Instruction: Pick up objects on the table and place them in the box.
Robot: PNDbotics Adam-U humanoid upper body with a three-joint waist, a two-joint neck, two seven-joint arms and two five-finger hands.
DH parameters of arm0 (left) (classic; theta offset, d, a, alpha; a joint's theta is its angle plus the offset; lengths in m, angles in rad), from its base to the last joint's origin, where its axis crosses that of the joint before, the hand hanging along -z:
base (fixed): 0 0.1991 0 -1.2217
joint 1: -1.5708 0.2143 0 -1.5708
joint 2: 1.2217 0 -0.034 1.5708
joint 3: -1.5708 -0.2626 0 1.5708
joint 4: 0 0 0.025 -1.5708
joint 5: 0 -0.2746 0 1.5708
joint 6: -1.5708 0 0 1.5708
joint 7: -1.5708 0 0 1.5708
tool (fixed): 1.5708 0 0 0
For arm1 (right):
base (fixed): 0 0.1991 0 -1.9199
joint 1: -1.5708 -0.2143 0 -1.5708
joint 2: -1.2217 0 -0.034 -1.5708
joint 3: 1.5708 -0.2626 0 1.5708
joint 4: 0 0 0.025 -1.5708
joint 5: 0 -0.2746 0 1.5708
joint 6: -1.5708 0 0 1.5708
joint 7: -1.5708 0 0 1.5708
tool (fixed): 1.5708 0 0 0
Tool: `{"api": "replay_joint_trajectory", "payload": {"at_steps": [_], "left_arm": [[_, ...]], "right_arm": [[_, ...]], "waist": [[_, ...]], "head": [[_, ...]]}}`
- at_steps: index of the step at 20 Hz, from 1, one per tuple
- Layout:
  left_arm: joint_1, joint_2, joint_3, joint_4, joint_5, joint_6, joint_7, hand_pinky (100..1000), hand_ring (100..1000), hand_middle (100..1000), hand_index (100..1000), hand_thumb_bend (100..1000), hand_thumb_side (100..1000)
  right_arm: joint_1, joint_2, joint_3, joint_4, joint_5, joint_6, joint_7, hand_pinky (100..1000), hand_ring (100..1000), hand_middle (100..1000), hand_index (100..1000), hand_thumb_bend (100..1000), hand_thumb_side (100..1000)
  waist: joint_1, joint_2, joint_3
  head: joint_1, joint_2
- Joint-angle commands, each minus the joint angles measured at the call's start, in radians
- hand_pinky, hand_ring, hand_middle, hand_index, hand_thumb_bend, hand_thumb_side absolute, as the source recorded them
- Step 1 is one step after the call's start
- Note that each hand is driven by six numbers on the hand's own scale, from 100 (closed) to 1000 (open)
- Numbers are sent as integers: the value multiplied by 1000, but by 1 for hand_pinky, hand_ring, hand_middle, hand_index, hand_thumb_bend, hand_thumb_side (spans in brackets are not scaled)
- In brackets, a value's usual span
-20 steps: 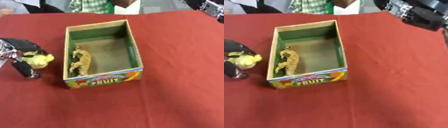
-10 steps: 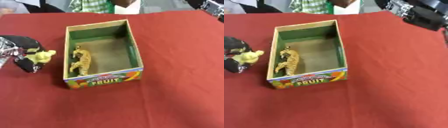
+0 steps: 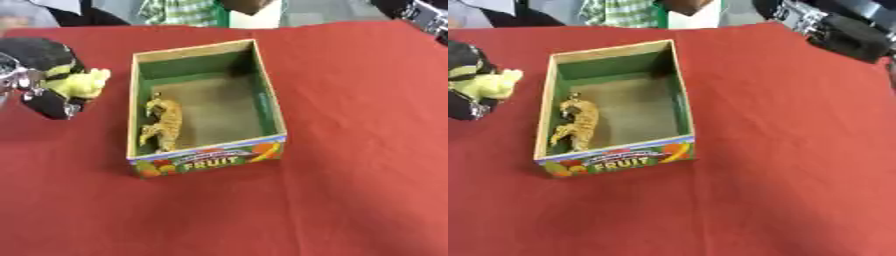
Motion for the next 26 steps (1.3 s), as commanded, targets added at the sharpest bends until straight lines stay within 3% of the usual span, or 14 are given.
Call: {"api": "replay_joint_trajectory", "payload": {"at_steps": [1, 7, 11, 17, 21, 26], "left_arm": [[-33, 35, 35, -68, -17, 21, 23, 252, 516, 500, 419, 100, 295], [-102, -2, 32, -179, 11, 14, 52, 214, 488, 481, 399, 100, 295], [-178, -74, 5, -179, 41, 9, 46, 206, 480, 476, 393, 100, 296], [-255, -192, -57, -64, 54, 11, 58, 211, 477, 477, 396, 100, 288], [-274, -255, -90, 34, 67, 30, 100, 232, 489, 488, 413, 100, 285], [-280, -305, -138, 142, 77, 6, 126, 261, 514, 510, 437, 100, 272]], "right_arm": [[-9, -14, -15, -13, 2, 3, -8, 888, 931, 829, 951, 201, 1000], [-16, -10, -15, -24, 1, 6, -16, 887, 931, 831, 951, 194, 1000], [-19, -3, -13, -27, -2, 10, -18, 888, 931, 831, 951, 195, 1000], [-26, 6, -8, -33, -7, 13, -16, 888, 931, 831, 951, 188, 1000], [-29, 10, -7, -37, -9, 16, -14, 889, 932, 831, 951, 187, 1000], [-33, 13, -7, -42, -10, 20, -12, 889, 932, 832, 952, 188, 1000]], "waist": [[1, -29, 2], [3, -37, -2], [4, -43, -5], [8, -45, -20], [13, -41, -28], [19, -36, -32]], "head": [[-24, -8], [-41, -4], [-34, -2], [-14, -3], [-8, -3], [-4, -6]]}}
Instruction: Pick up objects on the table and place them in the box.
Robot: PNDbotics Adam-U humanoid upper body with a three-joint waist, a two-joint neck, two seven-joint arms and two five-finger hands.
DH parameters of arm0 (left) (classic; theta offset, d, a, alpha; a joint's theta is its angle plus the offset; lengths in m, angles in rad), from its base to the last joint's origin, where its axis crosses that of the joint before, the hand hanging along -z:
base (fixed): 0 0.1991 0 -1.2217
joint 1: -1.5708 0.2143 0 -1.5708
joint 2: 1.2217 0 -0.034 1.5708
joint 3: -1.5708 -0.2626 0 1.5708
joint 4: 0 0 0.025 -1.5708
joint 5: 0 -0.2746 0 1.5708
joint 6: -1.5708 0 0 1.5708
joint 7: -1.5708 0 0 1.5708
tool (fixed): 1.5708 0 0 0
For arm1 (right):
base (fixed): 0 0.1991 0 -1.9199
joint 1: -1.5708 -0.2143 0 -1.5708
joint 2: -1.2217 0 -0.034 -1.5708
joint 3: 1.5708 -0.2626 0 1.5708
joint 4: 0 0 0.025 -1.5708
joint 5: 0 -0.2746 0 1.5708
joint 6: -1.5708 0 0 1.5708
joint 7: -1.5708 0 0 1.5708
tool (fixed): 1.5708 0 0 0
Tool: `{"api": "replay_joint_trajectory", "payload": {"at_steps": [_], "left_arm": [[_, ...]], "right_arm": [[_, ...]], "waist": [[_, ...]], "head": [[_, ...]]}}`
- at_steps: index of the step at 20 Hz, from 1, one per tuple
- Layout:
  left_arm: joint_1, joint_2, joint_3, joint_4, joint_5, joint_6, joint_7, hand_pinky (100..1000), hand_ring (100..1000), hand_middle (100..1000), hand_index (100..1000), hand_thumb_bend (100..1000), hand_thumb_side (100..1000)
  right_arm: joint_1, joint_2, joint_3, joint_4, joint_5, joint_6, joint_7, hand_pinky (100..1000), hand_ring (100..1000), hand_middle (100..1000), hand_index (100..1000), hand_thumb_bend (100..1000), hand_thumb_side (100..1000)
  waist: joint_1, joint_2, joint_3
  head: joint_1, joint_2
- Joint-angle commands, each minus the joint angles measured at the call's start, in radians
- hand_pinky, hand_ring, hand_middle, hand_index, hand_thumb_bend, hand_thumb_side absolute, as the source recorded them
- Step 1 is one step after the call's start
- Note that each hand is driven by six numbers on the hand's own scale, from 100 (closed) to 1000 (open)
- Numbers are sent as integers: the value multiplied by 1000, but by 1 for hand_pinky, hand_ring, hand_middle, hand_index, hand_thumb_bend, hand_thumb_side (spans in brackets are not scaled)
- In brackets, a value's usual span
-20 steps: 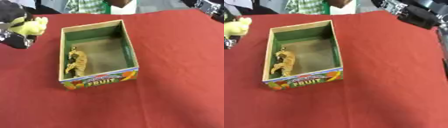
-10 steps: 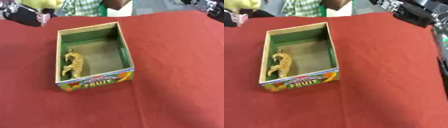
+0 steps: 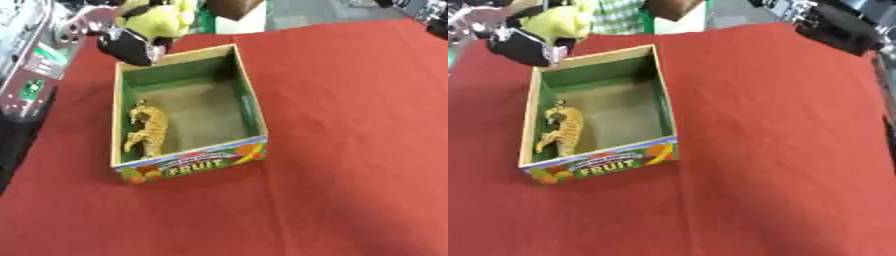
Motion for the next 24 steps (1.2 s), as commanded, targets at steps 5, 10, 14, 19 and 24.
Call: {"api": "replay_joint_trajectory", "payload": {"at_steps": [5, 10, 14, 19, 24], "left_arm": [[-32, -29, -30, 99, 41, -51, -52, 375, 597, 589, 524, 100, 319], [-43, -39, -18, 157, 48, -102, -131, 501, 706, 690, 629, 100, 538], [-43, -39, -14, 180, 45, -133, -174, 579, 792, 773, 776, 290, 664], [-37, -35, -17, 207, 33, -173, -178, 657, 870, 857, 953, 634, 884], [-35, -29, 0, 201, 34, -175, -178, 707, 909, 903, 1000, 903, 1000]], "right_arm": [[-24, -9, -4, -24, -9, 8, 1, 890, 932, 832, 952, 185, 1000], [-25, -5, -3, -25, -11, 13, 1, 890, 932, 832, 952, 180, 1000], [-25, -3, -4, -25, -12, 15, 1, 890, 927, 832, 952, 178, 1000], [-23, 0, -6, -24, -13, 17, 0, 890, 926, 832, 952, 177, 1000], [-24, 3, -8, -25, -15, 20, -3, 890, 926, 832, 952, 175, 1000]], "waist": [[3, -18, -7], [5, -21, -11], [4, -23, -11], [2, -25, -9], [-2, -30, -8]], "head": [[6, -3], [5, 5], [3, 5], [5, 7], [7, 11]]}}
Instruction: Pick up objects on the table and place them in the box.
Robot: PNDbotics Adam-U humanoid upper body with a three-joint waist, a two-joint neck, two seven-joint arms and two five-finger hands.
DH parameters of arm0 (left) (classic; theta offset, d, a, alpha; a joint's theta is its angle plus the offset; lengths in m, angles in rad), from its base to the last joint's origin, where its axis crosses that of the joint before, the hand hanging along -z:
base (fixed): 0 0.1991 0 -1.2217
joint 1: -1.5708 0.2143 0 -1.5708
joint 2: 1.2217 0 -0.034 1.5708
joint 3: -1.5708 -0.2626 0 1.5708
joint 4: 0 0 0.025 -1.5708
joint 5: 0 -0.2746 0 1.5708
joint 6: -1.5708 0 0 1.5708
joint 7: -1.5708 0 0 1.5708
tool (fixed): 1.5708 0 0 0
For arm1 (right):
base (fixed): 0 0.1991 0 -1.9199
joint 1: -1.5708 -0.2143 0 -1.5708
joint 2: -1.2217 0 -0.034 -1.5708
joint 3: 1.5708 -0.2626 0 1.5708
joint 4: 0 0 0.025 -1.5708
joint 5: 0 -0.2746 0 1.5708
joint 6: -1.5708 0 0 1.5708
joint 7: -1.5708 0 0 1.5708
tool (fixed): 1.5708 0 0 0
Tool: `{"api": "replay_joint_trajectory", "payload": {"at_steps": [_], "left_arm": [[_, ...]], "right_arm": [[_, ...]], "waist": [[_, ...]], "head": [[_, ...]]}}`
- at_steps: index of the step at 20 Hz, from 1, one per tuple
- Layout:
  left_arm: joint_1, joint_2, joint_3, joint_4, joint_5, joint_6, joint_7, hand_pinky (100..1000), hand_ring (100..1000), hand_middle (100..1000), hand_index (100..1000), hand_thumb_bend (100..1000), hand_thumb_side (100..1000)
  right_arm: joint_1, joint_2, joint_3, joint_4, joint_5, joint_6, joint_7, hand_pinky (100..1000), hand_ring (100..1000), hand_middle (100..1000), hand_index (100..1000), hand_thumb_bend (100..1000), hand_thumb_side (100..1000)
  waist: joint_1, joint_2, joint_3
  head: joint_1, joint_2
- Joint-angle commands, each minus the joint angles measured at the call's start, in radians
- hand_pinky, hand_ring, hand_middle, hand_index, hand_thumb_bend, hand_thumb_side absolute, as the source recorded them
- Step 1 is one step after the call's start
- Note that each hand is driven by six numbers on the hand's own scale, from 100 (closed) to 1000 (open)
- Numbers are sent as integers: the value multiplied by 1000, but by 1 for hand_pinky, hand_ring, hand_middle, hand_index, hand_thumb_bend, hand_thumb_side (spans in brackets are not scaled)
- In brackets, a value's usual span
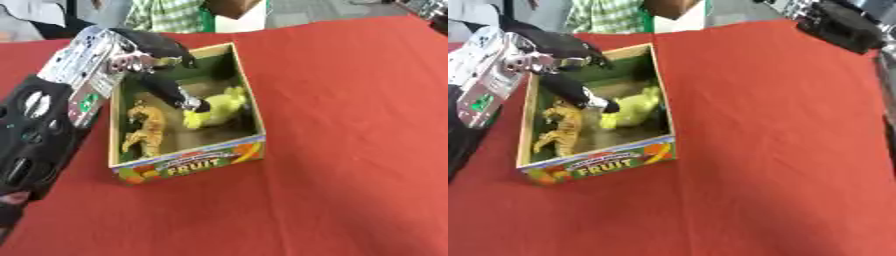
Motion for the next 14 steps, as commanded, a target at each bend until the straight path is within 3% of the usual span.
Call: {"api": "replay_joint_trajectory", "payload": {"at_steps": [1, 5, 7, 9, 11, 12, 14], "left_arm": [[-13, 22, 24, -17, 8, 3, 0, 707, 909, 903, 1000, 903, 1000], [-7, 29, 30, -43, 35, 17, 0, 713, 911, 911, 1000, 916, 1000], [-5, 34, 48, -75, 50, 30, 3, 699, 892, 893, 1000, 707, 1000], [-2, 35, 88, -123, 74, 43, 23, 693, 879, 879, 1000, 618, 1000], [-7, 44, 135, -172, 103, 61, 51, 668, 831, 823, 977, 467, 1000], [-5, 53, 160, -198, 119, 75, 66, 661, 810, 809, 976, 299, 1000], [12, 72, 212, -250, 151, 106, 98, 654, 791, 798, 972, 265, 1000]], "right_arm": [[-17, -8, -11, -20, -9, 5, -5, 890, 926, 832, 952, 175, 1000], [-16, -5, -12, -22, -12, 7, -8, 890, 926, 832, 952, 176, 1000], [-15, -4, -14, -23, -15, 9, -12, 890, 925, 831, 952, 165, 1000], [-14, -5, -17, -29, -21, 14, -24, 891, 925, 831, 953, 159, 1000], [-11, -7, -24, -40, -38, 23, -46, 896, 927, 833, 969, 172, 1000], [-8, -7, -31, -51, -52, 28, -60, 899, 928, 834, 969, 161, 1000], [-1, -7, -45, -74, -82, 35, -91, 901, 929, 836, 968, 133, 1000]], "waist": [[-7, -29, 2], [-9, -34, 3], [-10, -37, 4], [-13, -38, 7], [-15, -38, 15], [-15, -39, 20], [-16, -40, 31]], "head": [[2, 10], [4, 12], [4, 14], [4, 11], [3, 8], [5, 9], [7, 12]]}}
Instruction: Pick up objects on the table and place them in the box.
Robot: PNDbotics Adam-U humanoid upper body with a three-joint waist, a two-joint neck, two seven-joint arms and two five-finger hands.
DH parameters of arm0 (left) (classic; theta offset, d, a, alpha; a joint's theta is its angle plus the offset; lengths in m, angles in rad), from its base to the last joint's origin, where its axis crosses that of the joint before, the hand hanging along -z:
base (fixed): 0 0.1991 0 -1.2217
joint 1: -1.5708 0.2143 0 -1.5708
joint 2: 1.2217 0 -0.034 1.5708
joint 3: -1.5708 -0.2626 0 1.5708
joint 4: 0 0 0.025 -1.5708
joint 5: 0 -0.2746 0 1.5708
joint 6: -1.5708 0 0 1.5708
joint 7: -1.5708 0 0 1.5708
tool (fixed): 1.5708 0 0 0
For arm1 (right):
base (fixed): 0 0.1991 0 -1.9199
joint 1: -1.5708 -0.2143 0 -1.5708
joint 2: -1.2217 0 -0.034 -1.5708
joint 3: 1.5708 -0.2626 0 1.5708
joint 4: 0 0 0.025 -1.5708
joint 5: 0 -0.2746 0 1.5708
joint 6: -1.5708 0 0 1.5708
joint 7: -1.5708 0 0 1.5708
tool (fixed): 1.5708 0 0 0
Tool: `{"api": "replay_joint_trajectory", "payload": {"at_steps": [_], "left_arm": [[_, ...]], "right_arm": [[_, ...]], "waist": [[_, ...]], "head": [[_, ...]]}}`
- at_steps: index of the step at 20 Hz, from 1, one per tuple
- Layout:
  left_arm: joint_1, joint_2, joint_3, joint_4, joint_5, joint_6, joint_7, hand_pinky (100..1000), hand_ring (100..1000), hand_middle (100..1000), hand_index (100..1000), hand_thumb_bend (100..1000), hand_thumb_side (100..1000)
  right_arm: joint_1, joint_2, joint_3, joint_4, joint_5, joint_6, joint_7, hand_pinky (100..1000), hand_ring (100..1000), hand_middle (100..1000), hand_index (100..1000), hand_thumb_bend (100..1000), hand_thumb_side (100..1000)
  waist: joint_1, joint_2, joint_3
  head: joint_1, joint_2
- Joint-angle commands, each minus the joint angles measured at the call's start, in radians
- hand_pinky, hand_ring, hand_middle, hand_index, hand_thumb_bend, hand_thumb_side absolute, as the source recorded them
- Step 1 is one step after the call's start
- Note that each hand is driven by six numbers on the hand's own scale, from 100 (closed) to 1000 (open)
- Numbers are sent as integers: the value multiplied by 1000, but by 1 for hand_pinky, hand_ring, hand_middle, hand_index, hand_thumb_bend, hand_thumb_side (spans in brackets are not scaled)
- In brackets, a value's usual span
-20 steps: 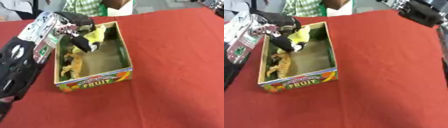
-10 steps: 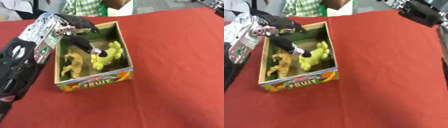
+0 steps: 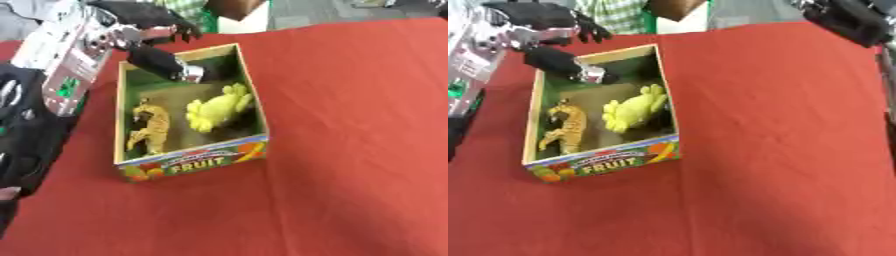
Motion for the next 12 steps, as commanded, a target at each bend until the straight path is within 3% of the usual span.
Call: {"api": "replay_joint_trajectory", "payload": {"at_steps": [1, 2, 3, 5, 7, 9, 12], "left_arm": [[8, 52, 90, -94, 50, 44, 50, 650, 783, 795, 974, 244, 1000], [25, 53, 114, -118, 65, 58, 65, 638, 760, 780, 971, 197, 1000], [68, 61, 188, -210, 108, 90, 121, 632, 750, 770, 968, 131, 1000], [202, 96, 285, -421, 251, 197, 372, 622, 732, 752, 971, 100, 1000], [290, 130, 288, -475, 400, 234, 678, 618, 724, 749, 971, 100, 1000], [352, 163, 273, -488, 524, 221, 942, 608, 710, 739, 969, 100, 1000], [424, 199, 270, -492, 669, 151, 1179, 601, 696, 723, 943, 100, 1000]], "right_arm": [[-4, -15, -28, -43, -50, 6, -48, 901, 930, 836, 967, 119, 1000], [-2, -15, -35, -46, -65, 1, -63, 900, 929, 836, 964, 100, 1000], [1, -19, -36, -47, -92, -5, -99, 901, 929, 836, 964, 100, 1000], [6, -32, -21, -48, -162, -19, -196, 899, 930, 838, 960, 100, 1000], [13, -40, -10, -48, -210, -33, -263, 898, 932, 845, 959, 100, 1000], [23, -42, -9, -48, -247, -51, -311, 893, 929, 846, 950, 100, 1000], [39, -41, -15, -48, -314, -89, -370, 881, 917, 836, 926, 100, 1000]], "waist": [[-5, -29, 8], [-6, -30, 14], [-5, -29, 18], [-3, -27, 19], [-3, -26, 21], [-4, -25, 23], [-7, -24, 26]], "head": [[5, 5], [3, 6], [3, 6], [7, 5], [10, 5], [10, 6], [8, 8]]}}
